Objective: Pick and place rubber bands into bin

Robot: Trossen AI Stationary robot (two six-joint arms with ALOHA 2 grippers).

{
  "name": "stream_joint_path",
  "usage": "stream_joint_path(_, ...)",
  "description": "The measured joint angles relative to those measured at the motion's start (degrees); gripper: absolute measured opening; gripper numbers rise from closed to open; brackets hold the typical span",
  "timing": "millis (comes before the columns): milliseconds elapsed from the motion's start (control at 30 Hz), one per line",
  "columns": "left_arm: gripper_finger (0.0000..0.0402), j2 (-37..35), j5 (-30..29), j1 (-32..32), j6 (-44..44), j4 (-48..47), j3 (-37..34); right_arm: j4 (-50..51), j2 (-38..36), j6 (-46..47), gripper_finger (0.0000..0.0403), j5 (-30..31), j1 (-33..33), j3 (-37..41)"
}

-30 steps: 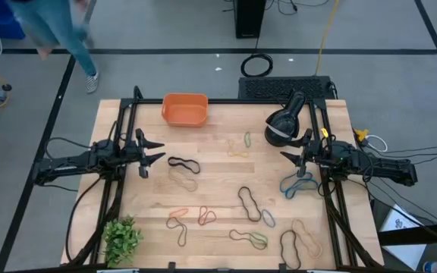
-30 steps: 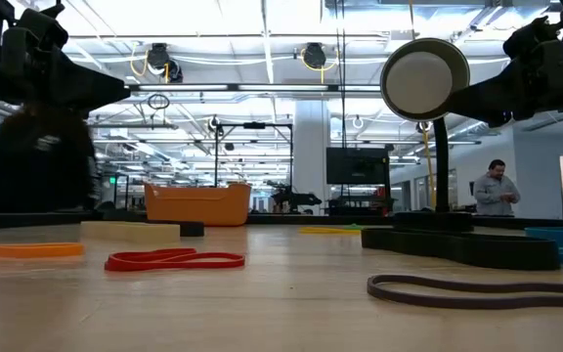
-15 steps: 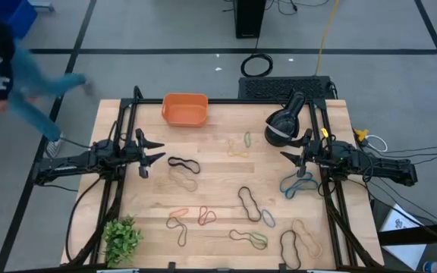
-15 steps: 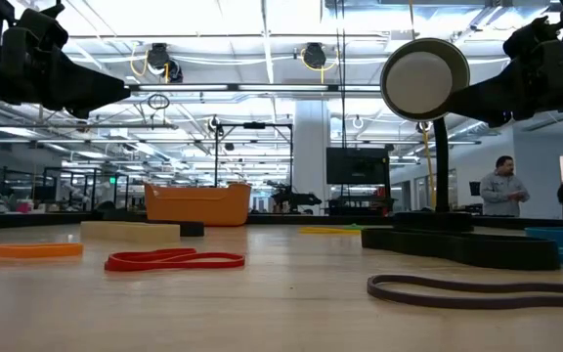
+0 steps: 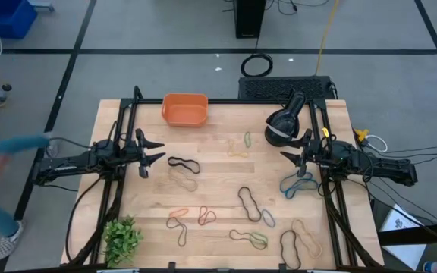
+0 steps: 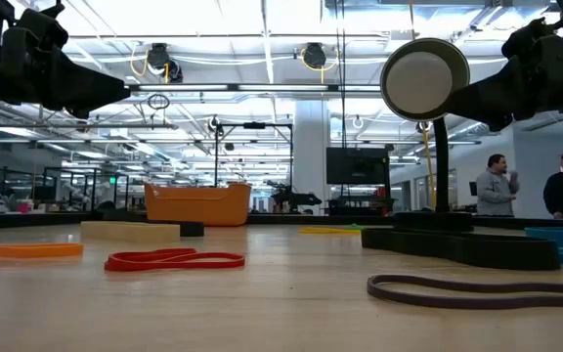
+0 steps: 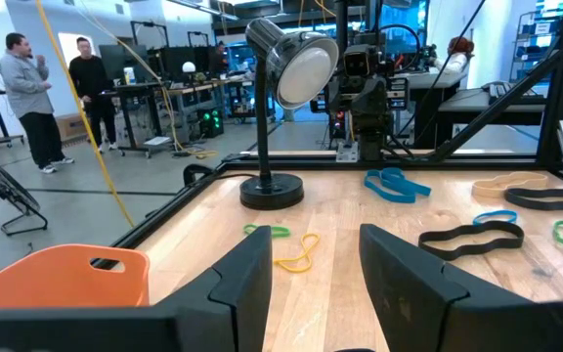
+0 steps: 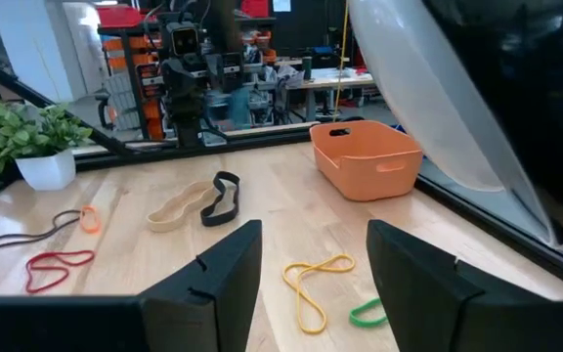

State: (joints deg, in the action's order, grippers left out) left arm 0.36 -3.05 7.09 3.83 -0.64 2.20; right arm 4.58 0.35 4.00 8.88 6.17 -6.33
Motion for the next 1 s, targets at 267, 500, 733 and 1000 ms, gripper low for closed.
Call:
stream_joint_path(267,0.0163,0.0,0.0,0.0,0.0,0.0,0.0,0.0,0.0,1.0,0.0183,0.0,0.0,0.0)
stream_joint_path(500,0.0163,0.0,0.0,0.0,-0.1,0.0,0.0,0.0,0.0,2.9,0.0183,0.0,0.0,0.0)
stream_joint_path(733,0.0163,0.0,0.0,0.0,-5.1,4.8,0.0,0.0,0.0,3.1,0.0183,0.0,0.0,0.0)
stream_joint_path(1000,0.0163,5.1,1.4,0.0,-9.4,10.8,0.1,-0.5,0.0,4.3,0.0183,2.3,0.0,0.0)
